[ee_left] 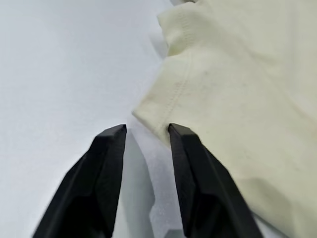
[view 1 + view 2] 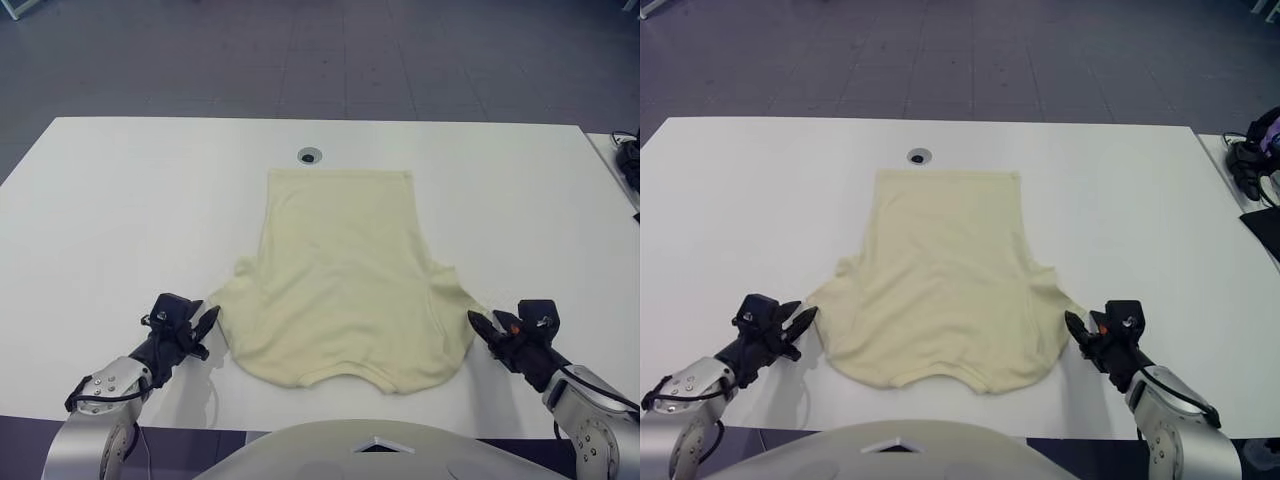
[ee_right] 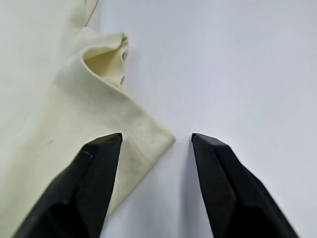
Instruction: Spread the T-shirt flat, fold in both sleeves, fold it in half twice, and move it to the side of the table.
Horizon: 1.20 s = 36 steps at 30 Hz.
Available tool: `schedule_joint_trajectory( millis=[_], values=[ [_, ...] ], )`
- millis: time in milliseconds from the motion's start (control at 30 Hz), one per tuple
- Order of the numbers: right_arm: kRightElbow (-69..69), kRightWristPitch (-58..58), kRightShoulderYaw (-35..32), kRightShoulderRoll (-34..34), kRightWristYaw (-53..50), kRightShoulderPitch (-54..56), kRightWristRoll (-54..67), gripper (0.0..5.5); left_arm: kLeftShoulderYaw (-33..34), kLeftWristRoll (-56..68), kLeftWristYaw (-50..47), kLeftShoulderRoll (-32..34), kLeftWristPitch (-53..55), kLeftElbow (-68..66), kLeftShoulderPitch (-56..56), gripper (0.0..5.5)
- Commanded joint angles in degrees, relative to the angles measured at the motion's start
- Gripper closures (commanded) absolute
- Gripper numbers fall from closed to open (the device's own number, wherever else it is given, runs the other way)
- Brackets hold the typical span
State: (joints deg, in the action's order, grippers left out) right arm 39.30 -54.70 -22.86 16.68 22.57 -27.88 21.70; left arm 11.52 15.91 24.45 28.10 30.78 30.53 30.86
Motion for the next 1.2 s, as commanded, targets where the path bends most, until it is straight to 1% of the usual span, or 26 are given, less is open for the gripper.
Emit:
schedule_joint_trajectory(
  millis=[33,167,200,367,467,567,667,767,800,867,967,1033,1200],
  values=[
    [-0.6,-1.1,-0.2,0.3,-0.6,0.7,1.6,3.69,-0.7,0.6,0.6,-0.3,1.6,-1.0,-0.5,4.63],
    [-0.1,-1.4,-0.4,0.7,-0.9,1.3,2.9,4.43,-0.9,1.0,1.2,-0.8,0.8,-0.7,-1.5,5.39],
    [-0.1,-1.4,-0.4,0.9,-1.0,1.5,3.2,4.64,-0.9,1.2,1.2,-1.1,0.3,-0.7,-1.8,5.5],
    [1.5,-2.0,-0.7,2.0,-1.1,2.0,4.7,5.47,-1.2,1.4,2.3,-0.8,-2.0,1.3,-2.1,5.5],
    [3.6,-3.3,-1.0,2.8,-1.0,2.4,6.4,5.47,-1.6,1.2,3.9,0.9,-2.8,4.4,-2.0,5.5],
    [5.8,-5.0,-0.9,3.9,-0.9,3.4,8.3,5.47,-3.8,0.0,6.6,4.0,-3.3,8.4,-2.4,5.5],
    [7.8,-7.4,-0.5,5.4,-0.5,5.2,11.0,5.47,-7.7,-0.9,8.4,6.3,-2.6,11.4,-5.3,5.5],
    [9.7,-10.7,1.1,6.1,-1.1,7.7,13.8,5.47,-14.4,-2.6,9.9,7.2,-1.7,11.4,-9.2,5.5],
    [10.0,-11.8,2.3,6.4,-1.4,8.8,14.5,5.5,-16.8,-3.4,10.7,7.6,-1.9,10.9,-10.0,5.27],
    [10.1,-13.8,4.8,6.9,-1.7,10.5,15.5,5.5,-19.7,-3.7,12.3,8.3,-2.7,10.0,-10.5,5.02],
    [9.2,-15.7,10.5,9.3,-0.9,12.7,15.6,5.5,-20.7,-2.9,14.4,9.6,-2.9,10.4,-9.8,4.51],
    [8.0,-16.3,14.3,11.1,-0.3,15.2,15.3,5.5,-18.8,-0.7,14.7,9.5,-1.9,11.3,-9.5,4.11],
    [4.7,-15.5,22.6,13.3,0.9,21.0,14.5,5.5,-8.1,8.9,10.3,4.8,1.6,12.2,-13.2,3.16]
  ],
)
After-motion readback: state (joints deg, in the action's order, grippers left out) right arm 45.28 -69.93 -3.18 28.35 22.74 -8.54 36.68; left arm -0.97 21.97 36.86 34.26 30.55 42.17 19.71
